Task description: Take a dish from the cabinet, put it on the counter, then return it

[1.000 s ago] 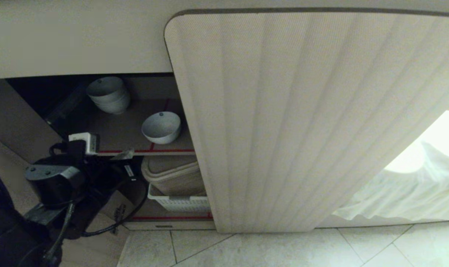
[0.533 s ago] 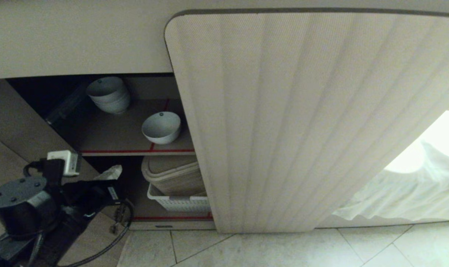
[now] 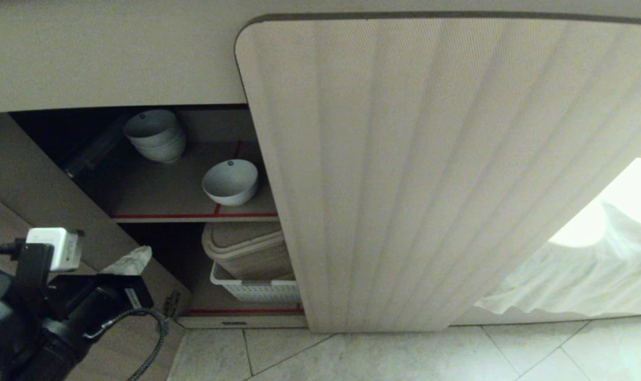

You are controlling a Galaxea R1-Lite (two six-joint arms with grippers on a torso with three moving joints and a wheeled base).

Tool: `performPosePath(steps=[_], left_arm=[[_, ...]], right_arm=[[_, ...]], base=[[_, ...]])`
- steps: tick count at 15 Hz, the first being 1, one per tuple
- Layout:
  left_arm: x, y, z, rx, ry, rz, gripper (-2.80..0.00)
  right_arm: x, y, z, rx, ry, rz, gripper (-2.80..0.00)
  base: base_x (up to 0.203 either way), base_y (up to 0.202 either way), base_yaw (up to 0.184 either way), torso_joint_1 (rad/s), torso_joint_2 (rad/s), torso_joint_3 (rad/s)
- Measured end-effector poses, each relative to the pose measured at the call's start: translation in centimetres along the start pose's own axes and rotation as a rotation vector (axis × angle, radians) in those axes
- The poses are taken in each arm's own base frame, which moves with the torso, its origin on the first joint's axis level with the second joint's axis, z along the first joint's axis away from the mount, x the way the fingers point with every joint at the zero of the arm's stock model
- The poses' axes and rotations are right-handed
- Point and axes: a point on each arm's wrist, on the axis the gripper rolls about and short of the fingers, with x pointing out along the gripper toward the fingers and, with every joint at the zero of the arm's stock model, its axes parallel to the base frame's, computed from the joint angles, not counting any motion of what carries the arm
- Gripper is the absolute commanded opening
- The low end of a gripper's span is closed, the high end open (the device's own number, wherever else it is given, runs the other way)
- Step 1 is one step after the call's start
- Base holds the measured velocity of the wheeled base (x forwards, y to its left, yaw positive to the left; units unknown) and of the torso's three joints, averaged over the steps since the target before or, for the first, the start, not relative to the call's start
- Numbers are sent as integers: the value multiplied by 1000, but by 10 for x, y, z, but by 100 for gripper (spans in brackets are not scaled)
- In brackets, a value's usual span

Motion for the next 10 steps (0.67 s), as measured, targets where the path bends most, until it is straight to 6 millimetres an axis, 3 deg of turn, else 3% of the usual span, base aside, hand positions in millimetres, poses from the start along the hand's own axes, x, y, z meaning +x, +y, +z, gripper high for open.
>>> performPosePath(steps=[5,10], left_arm=[[-30,6,4,16,45,4,-280],[-100,19,-1,49,47,-35,-280]], right_arm=[[0,0,0,0,0,0,-280],[0,0,0,0,0,0,-280]], base=[[0,0,0,0,0,0],[0,0,0,0,0,0]])
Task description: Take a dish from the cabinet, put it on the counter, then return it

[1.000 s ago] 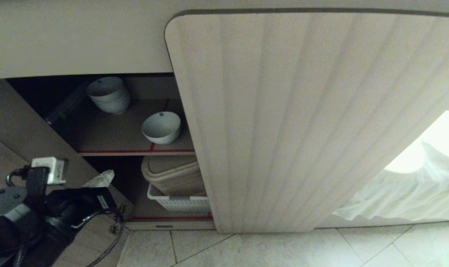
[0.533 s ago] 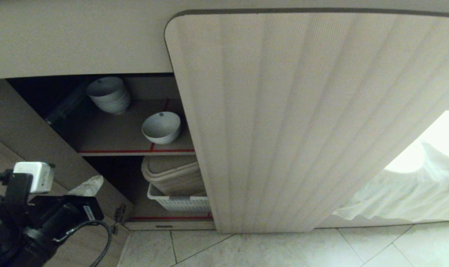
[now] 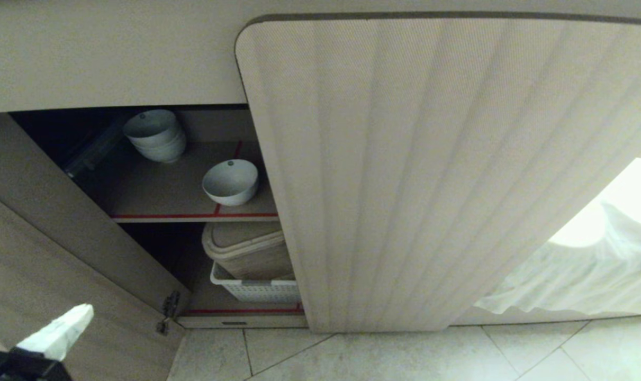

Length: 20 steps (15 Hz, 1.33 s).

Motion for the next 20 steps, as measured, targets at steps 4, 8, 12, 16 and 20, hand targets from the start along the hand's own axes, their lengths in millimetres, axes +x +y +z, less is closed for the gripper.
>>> performPosePath(steps=[4,8,12,16,20], left_arm=[[-48,9,-26,49,-32,-38,-280],[-57,11,-43,68,32,-18,-280],[-58,10,-46,64,31,8,-280],[-64,9,-56,30,47,68,-280],[-76,8,-62,23,-87,65,-280]], right_arm=[[0,0,0,0,1,0,-280],[0,0,0,0,0,0,-280],[0,0,0,0,0,0,-280],[0,0,0,0,0,0,-280],[0,0,0,-1,0,0,-280]], base=[[0,0,0,0,0,0],[0,0,0,0,0,0],[0,0,0,0,0,0],[0,0,0,0,0,0],[0,0,0,0,0,0]])
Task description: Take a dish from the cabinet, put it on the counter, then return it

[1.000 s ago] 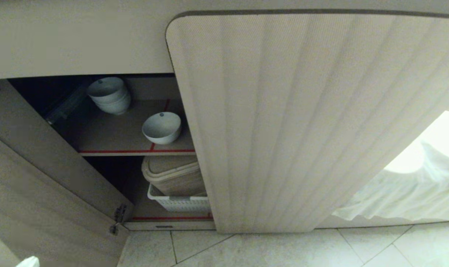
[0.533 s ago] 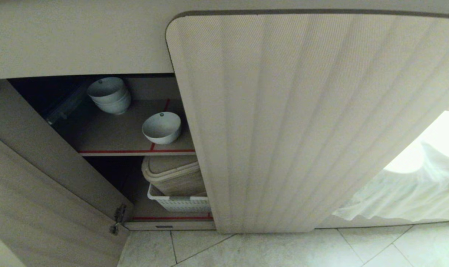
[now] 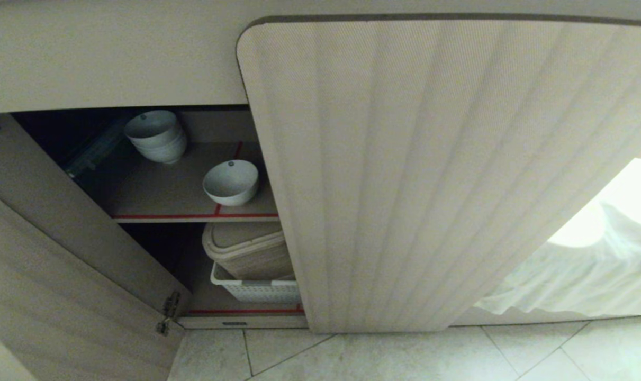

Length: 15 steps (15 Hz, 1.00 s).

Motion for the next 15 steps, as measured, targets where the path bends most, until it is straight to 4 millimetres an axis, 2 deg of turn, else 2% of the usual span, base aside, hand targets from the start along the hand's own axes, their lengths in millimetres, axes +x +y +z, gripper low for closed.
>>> performPosePath(steps=[15], left_arm=[[-4,0,-2,-4,-56,0,-280]], right_arm=[[0,0,0,0,0,0,-280]], base=[[0,0,0,0,0,0]])
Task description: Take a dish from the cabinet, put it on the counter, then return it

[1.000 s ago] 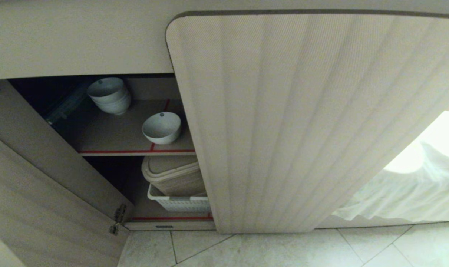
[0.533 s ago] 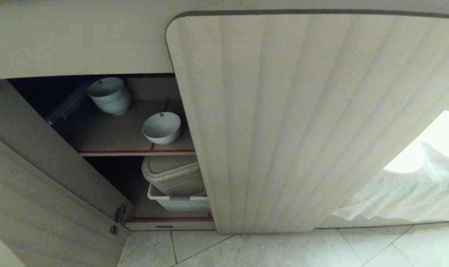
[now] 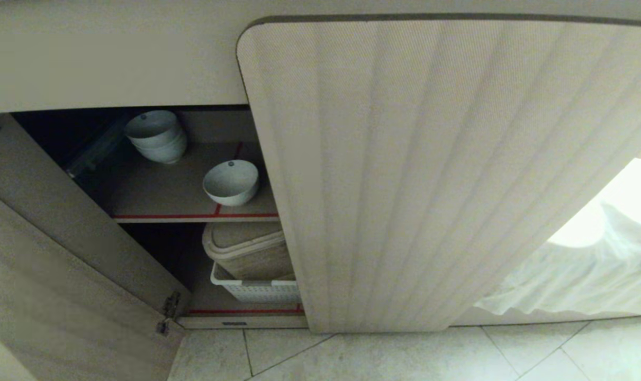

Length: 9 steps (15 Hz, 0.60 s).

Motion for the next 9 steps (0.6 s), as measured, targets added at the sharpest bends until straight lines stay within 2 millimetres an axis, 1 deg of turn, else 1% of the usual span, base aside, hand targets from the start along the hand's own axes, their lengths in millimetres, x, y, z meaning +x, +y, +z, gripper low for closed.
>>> performPosePath(steps=[9], left_arm=[[0,0,0,0,0,1,-280]], right_arm=[[0,0,0,-1,0,0,-280]], base=[[0,0,0,0,0,0]])
